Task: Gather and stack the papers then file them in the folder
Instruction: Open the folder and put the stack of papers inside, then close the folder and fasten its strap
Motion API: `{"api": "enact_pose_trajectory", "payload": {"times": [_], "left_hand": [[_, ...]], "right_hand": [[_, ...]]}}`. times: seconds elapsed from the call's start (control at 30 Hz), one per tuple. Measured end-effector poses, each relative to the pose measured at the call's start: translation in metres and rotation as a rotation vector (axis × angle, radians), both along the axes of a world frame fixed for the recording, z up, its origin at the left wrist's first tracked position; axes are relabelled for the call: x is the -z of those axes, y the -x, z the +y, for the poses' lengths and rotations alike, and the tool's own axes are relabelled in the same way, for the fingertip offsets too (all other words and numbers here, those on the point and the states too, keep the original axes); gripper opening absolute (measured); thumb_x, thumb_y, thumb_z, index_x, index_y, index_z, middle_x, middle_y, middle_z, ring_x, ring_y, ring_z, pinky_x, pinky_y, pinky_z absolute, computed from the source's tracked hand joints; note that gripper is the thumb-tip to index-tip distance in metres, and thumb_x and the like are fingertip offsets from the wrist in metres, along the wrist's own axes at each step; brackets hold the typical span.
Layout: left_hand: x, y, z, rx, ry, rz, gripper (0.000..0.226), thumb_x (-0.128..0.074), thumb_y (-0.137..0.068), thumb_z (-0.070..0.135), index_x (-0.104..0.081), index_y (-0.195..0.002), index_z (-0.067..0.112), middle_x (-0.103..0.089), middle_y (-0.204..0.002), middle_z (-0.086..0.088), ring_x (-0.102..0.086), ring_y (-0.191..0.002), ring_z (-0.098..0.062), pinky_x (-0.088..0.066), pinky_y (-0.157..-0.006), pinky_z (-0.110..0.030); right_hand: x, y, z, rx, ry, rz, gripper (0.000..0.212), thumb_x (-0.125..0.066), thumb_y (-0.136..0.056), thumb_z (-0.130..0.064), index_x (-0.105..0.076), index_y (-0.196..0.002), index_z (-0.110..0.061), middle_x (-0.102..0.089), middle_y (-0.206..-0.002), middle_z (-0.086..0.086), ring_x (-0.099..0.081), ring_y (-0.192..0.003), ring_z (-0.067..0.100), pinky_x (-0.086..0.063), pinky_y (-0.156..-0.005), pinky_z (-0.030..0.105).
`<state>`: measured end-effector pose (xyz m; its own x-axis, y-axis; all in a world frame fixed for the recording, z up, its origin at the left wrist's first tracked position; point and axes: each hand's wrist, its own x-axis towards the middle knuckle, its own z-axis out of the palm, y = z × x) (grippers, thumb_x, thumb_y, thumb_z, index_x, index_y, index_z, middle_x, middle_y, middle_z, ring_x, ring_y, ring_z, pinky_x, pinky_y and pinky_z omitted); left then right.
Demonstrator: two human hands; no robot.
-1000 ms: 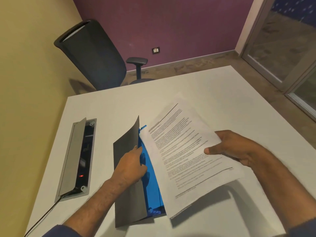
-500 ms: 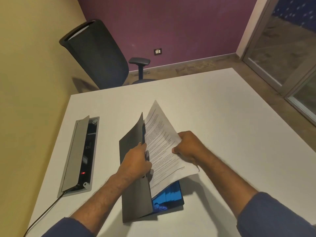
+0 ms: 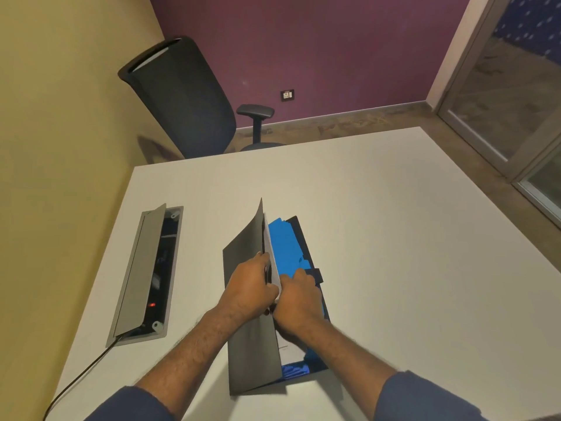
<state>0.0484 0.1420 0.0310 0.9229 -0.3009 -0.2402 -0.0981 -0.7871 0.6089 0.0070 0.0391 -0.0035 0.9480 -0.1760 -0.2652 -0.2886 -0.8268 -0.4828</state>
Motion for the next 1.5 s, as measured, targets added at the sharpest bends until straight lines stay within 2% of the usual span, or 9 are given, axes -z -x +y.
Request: {"api": "enact_pose_trajectory", "payload": {"times": [0.2, 0.3, 0.4, 0.57, 0.73, 0.97, 1.1, 1.33, 1.5], "left_hand": [[0.000, 0.002, -0.003, -0.018, -0.013, 0.020, 0.060, -0.071, -0.086, 0.014, -0.048, -0.141, 0.017, -0.061, -0.133, 0.000, -0.058, -0.065, -0.014, -0.049, -0.044, -0.012], [0.001, 0.003, -0.004, -0.005, -0.032, 0.025, 0.059, -0.069, -0.087, 0.013, -0.048, -0.141, 0.016, -0.061, -0.131, -0.001, -0.063, -0.076, -0.015, -0.060, -0.060, -0.021], [0.000, 0.005, -0.007, -0.029, -0.042, 0.056, 0.061, -0.069, -0.089, 0.016, -0.045, -0.145, 0.018, -0.056, -0.140, -0.001, -0.066, -0.104, -0.023, -0.064, -0.077, -0.036], [0.005, 0.010, -0.022, 0.015, -0.093, 0.092, 0.064, -0.067, -0.092, 0.017, -0.039, -0.150, 0.017, -0.046, -0.152, -0.003, -0.059, -0.123, -0.028, -0.060, -0.088, -0.042], [0.013, 0.013, -0.032, 0.071, -0.144, 0.093, 0.066, -0.065, -0.092, 0.015, -0.037, -0.151, 0.017, -0.043, -0.154, -0.003, -0.059, -0.122, -0.028, -0.058, -0.094, -0.044], [0.038, 0.023, -0.056, 0.008, -0.130, 0.059, 0.058, -0.062, -0.091, 0.016, -0.045, -0.146, 0.020, -0.051, -0.146, -0.002, -0.055, -0.127, -0.023, -0.049, -0.106, -0.039], [0.066, 0.038, -0.076, -0.026, -0.089, 0.018, 0.038, -0.051, -0.089, 0.010, -0.054, -0.127, 0.014, -0.057, -0.127, -0.002, -0.062, -0.102, -0.023, -0.054, -0.084, -0.032], [0.119, 0.033, -0.070, 0.080, -0.236, -0.028, 0.043, -0.056, -0.090, 0.049, -0.057, -0.123, 0.021, -0.060, -0.123, 0.002, -0.061, -0.103, -0.020, -0.051, -0.083, -0.032], [0.142, 0.024, -0.037, 0.357, -0.343, -0.083, 0.082, -0.050, -0.082, 0.071, -0.035, -0.151, 0.032, -0.024, -0.165, 0.002, -0.026, -0.148, -0.025, -0.022, -0.120, -0.042]], "right_hand": [[0.019, 0.000, -0.004, -0.017, 0.110, 0.055, 0.048, -0.061, -0.085, -0.052, -0.049, -0.122, -0.024, -0.046, -0.127, 0.005, -0.043, -0.117, 0.024, -0.041, -0.102, 0.044], [0.021, 0.002, -0.023, 0.050, -0.178, -0.040, 0.048, -0.057, -0.079, -0.055, -0.052, -0.120, -0.029, -0.053, -0.117, -0.004, -0.050, -0.109, 0.018, -0.046, -0.095, 0.040], [0.029, 0.002, -0.056, 0.174, -0.340, -0.177, 0.045, -0.060, -0.083, -0.039, -0.052, -0.126, -0.028, -0.055, -0.114, -0.005, -0.051, -0.105, 0.014, -0.049, -0.095, 0.038], [0.046, -0.002, -0.088, -0.084, -0.233, 0.115, 0.052, -0.066, -0.074, -0.017, -0.053, -0.123, -0.023, -0.050, -0.106, 0.001, -0.050, -0.104, 0.021, -0.050, -0.089, 0.038], [0.053, -0.006, -0.100, 0.025, -0.356, 0.060, 0.026, -0.062, -0.074, 0.001, -0.047, -0.073, -0.021, -0.052, -0.075, -0.004, -0.049, -0.066, 0.010, -0.044, -0.061, 0.024], [0.063, 0.003, -0.115, 0.449, -0.680, 0.001, 0.019, -0.059, -0.089, 0.003, -0.059, -0.104, -0.009, -0.063, -0.078, 0.010, -0.061, -0.057, 0.019, -0.054, -0.050, 0.025], [0.072, 0.005, -0.119, 0.611, -0.750, 0.033, 0.009, -0.062, -0.086, 0.007, -0.064, -0.094, 0.011, -0.064, -0.074, 0.021, -0.058, -0.056, 0.028, -0.054, -0.051, 0.032], [0.079, 0.003, -0.126, 0.704, -0.816, 0.013, 0.006, -0.061, -0.085, 0.013, -0.066, -0.082, 0.014, -0.061, -0.074, 0.022, -0.059, -0.063, 0.031, -0.054, -0.057, 0.034], [0.082, 0.002, -0.123, 0.628, -0.774, -0.029, 0.026, -0.057, -0.081, 0.014, -0.070, -0.066, -0.004, -0.063, -0.064, 0.015, -0.059, -0.056, 0.023, -0.053, -0.049, 0.023]]}}
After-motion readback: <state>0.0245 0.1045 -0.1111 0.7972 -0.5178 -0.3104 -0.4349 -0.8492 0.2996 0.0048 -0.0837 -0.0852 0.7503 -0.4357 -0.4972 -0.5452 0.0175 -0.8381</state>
